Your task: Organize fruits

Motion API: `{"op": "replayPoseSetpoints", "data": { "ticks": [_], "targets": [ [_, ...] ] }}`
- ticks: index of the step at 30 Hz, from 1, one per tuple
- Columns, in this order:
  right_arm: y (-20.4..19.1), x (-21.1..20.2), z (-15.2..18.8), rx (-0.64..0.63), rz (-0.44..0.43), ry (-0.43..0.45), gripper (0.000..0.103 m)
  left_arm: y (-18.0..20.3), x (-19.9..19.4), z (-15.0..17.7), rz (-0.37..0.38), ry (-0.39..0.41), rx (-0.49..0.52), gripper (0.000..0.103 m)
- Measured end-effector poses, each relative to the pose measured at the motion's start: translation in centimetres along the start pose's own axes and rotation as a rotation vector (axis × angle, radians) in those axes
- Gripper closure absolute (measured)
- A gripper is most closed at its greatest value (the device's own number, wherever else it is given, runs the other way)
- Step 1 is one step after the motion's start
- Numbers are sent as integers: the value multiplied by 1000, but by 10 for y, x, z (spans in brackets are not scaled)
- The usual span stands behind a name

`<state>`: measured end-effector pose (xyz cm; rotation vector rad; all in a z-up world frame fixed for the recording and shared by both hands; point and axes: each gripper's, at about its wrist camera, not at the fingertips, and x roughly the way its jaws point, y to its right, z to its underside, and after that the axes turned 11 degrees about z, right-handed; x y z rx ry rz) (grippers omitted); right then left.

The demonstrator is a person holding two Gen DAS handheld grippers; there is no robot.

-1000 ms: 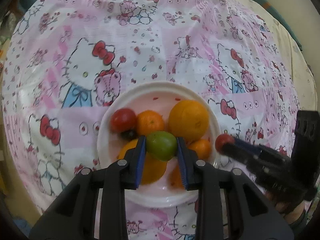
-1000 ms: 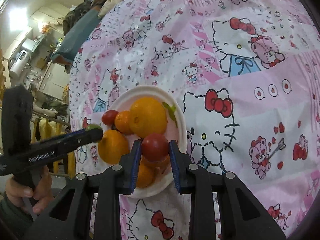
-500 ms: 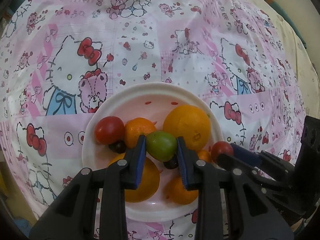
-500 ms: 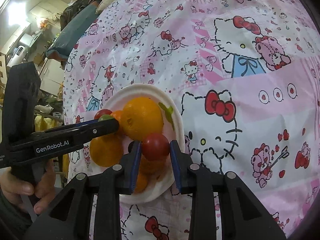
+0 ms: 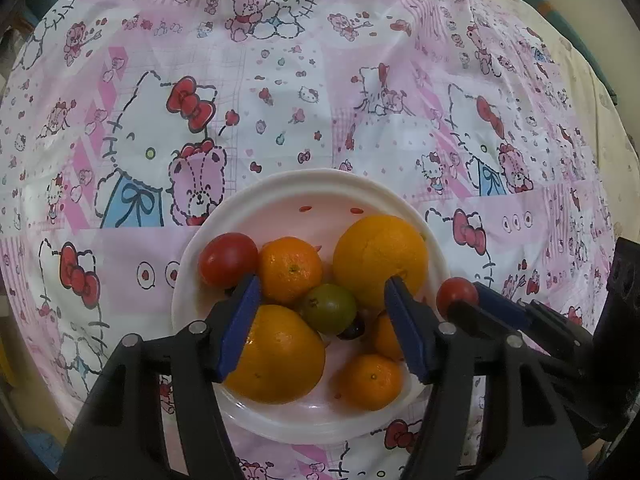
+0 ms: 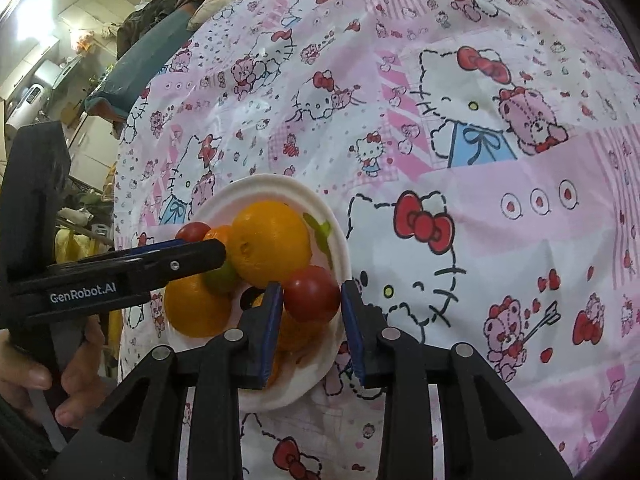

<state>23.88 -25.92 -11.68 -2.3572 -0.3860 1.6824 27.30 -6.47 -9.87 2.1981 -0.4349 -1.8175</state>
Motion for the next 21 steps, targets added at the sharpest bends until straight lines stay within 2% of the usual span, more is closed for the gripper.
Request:
{"op": "replayPoseSetpoints", "data": {
  "ticks": [1,3,4,5,15,20,21],
  "targets": [
    [1,0,0,4,1,-1,68,-1,-2,0,0,5,-4,42],
    [3,1,0,15,-11,-6,57,-3,-6,0,-3,23,-8,42],
    [3,1,0,20,-18,-3,44,-3,-8,0,-7,31,-9,42],
    [3,0,0,23,-23,3,39,-4,-11,1,-9,42,-9,42],
    [14,-31,2,57,39,101,39,-8,-63,23,-102,220,46,42],
    [-2,-68,13,29,59,187,20,-5,-90,55,-92,275,77,41],
    [-7,-76,16,15,65,206,19,-5,-96,63,-97,287,82,32]
  ]
}}
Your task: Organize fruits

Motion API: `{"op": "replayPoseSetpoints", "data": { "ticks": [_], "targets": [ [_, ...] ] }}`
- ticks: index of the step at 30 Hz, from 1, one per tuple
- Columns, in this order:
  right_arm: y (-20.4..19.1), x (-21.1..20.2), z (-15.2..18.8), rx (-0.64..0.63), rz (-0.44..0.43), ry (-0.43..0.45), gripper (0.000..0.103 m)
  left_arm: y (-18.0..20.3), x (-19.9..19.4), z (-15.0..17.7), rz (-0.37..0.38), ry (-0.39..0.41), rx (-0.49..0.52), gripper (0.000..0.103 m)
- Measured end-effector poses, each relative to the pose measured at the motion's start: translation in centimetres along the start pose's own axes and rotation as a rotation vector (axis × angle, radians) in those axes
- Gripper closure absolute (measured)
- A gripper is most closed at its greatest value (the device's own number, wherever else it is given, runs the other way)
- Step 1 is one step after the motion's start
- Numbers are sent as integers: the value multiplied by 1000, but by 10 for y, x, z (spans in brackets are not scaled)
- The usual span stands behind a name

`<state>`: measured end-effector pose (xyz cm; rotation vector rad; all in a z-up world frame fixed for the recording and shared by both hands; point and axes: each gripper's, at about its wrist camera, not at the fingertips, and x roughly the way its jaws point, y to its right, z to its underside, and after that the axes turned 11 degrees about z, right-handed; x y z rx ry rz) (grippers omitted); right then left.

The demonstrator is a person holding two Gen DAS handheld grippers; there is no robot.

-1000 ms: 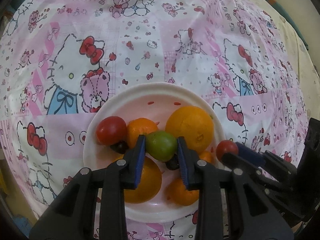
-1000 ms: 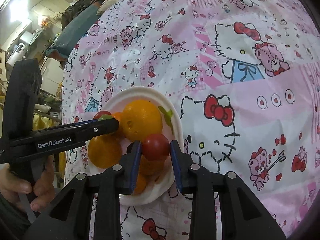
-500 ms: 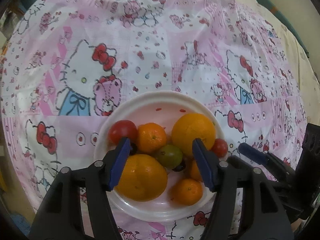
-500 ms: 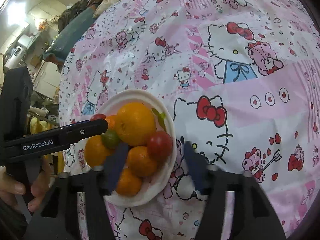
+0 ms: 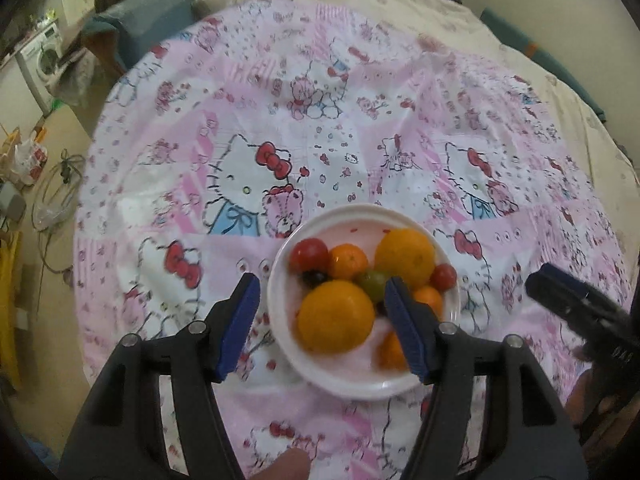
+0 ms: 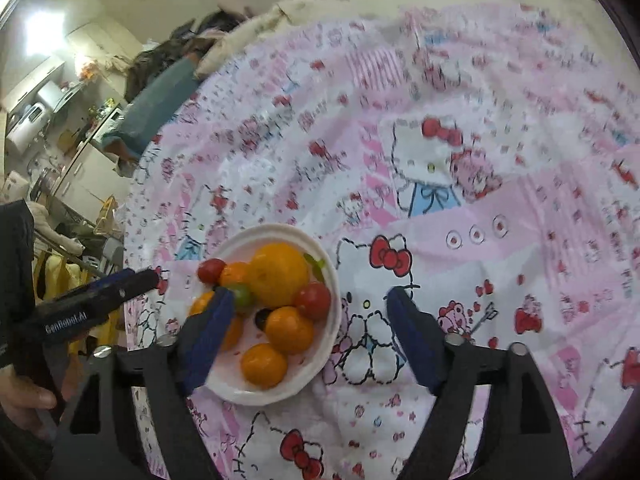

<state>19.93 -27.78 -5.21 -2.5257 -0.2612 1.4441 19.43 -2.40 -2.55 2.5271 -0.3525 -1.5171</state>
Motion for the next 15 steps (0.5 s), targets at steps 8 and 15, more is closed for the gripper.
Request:
{"op": "replayPoseSetpoints", "data": {
  "ticks": [8,15],
  "targets": [
    [-16,-47,37,-19,-7,32,11,0,-45,45,-19,73,6,8],
    [-21,-75,68,-5,6,88,0,-1,-78,88,-19,122,21,0]
  ]
}}
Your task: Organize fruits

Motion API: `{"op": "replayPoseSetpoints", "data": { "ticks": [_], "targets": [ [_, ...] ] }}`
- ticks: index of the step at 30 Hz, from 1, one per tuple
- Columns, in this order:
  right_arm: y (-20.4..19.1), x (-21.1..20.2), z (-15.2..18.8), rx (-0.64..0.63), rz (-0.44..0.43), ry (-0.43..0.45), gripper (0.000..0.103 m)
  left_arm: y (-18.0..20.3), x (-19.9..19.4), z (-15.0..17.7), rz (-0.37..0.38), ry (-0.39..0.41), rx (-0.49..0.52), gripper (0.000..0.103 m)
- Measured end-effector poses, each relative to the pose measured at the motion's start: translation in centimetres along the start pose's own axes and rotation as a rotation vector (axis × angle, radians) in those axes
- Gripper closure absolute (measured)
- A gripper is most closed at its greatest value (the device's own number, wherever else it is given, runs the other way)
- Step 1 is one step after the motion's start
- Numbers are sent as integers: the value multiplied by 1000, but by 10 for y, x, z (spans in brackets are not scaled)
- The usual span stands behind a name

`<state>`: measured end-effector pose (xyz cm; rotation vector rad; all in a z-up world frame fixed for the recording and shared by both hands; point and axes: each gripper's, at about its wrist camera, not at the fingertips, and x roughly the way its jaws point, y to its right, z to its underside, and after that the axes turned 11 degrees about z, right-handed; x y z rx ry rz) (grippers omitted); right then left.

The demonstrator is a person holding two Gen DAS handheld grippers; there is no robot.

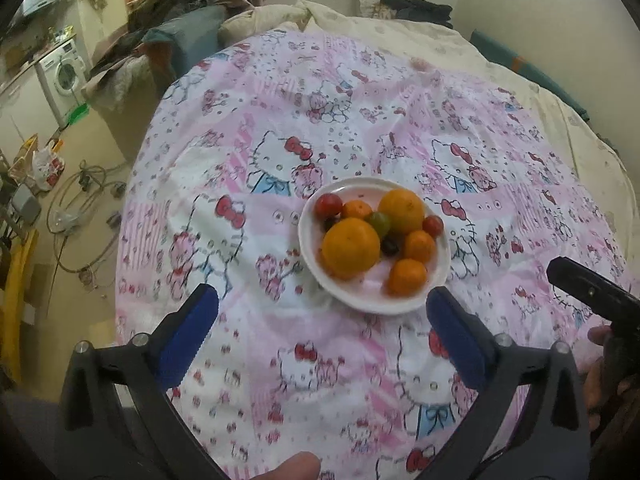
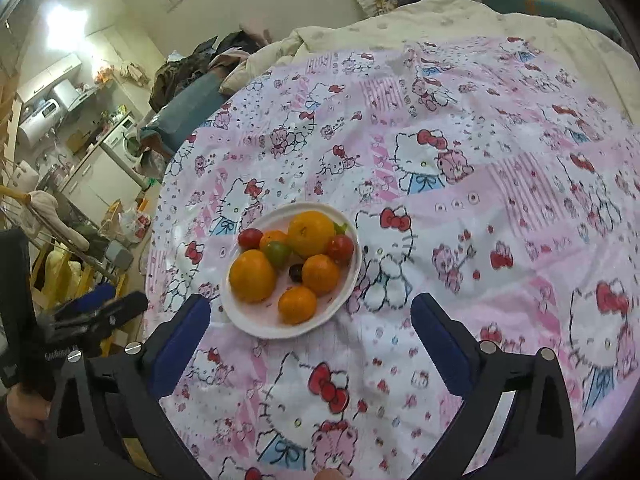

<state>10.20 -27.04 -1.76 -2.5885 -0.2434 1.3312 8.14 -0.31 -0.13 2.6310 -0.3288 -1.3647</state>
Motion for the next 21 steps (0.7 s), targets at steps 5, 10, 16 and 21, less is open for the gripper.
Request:
{"op": "replayPoseSetpoints", "data": {
  "ticks": [5,10,16,21],
  "targets": [
    [-10,-17,20,-18,39,42,0,-1,-21,19,21,43,4,0],
    [-17,-38,44,-24,101,153,0,9,-38,31,-4,132,63,0],
    [-30,-42,51,-81,158,228,0,9,-40,33,-31,225,75,0],
    [-38,-41,49,-114,193,271,0,14,-36,34,-45,237,98,0]
  ]
}}
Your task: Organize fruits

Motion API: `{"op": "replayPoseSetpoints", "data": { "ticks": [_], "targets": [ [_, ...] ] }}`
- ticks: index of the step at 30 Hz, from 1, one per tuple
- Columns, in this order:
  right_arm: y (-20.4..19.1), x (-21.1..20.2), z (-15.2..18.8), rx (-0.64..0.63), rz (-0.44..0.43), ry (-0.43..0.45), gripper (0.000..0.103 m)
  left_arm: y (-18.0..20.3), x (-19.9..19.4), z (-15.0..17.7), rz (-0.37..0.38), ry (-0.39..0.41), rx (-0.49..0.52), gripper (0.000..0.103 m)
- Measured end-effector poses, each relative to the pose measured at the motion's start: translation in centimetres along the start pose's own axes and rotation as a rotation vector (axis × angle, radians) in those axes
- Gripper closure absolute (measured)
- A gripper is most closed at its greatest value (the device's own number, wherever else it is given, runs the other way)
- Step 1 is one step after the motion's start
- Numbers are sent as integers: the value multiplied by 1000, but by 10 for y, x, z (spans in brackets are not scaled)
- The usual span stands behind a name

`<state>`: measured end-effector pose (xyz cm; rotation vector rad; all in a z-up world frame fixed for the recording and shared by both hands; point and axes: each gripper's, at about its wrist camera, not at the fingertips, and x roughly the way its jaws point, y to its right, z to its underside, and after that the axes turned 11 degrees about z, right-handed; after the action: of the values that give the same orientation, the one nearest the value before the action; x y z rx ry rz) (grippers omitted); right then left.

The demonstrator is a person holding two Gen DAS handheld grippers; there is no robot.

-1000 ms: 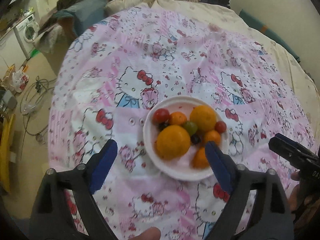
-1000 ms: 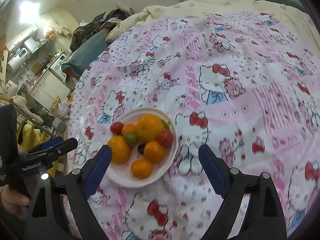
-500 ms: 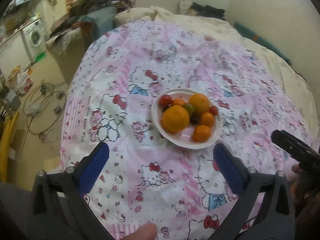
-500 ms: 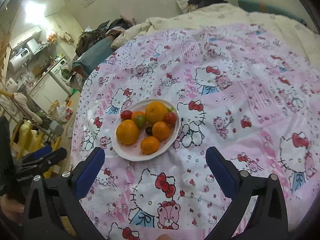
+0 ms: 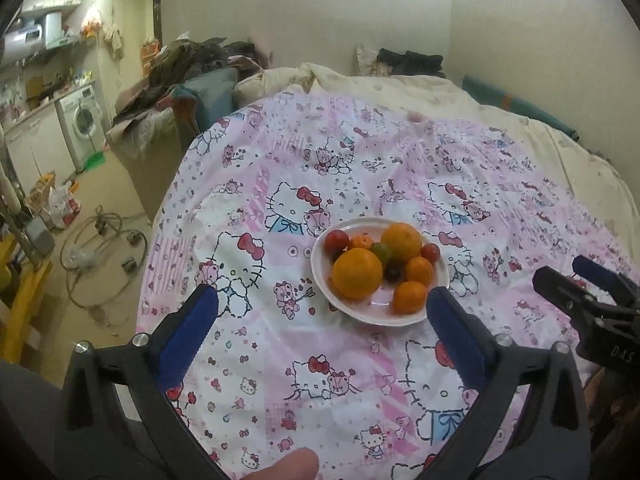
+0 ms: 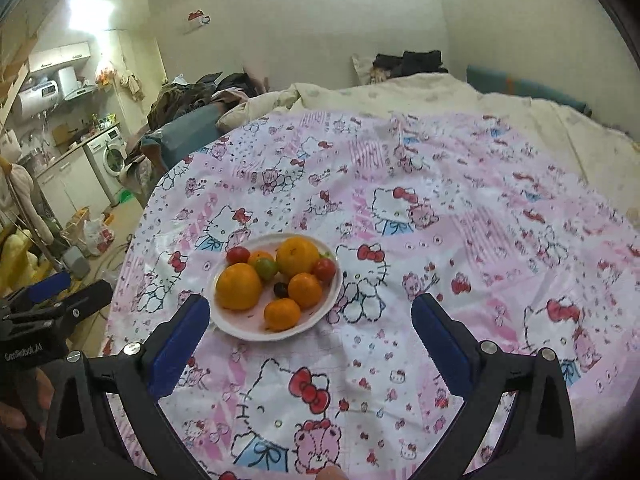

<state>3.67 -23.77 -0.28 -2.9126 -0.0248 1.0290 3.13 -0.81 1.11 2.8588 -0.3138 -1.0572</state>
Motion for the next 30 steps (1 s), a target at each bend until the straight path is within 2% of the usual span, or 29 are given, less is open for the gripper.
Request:
{"op": "replayPoseSetpoints", "data": {
  "ticks": [6,30],
  "targets": [
    [-5,4,1,-13,-1,8,0,2,-4,-1,16,9,-1,0],
    [-4,3,1,14,4,6,0,5,-4,0,1,-5,9,0]
  ]
}}
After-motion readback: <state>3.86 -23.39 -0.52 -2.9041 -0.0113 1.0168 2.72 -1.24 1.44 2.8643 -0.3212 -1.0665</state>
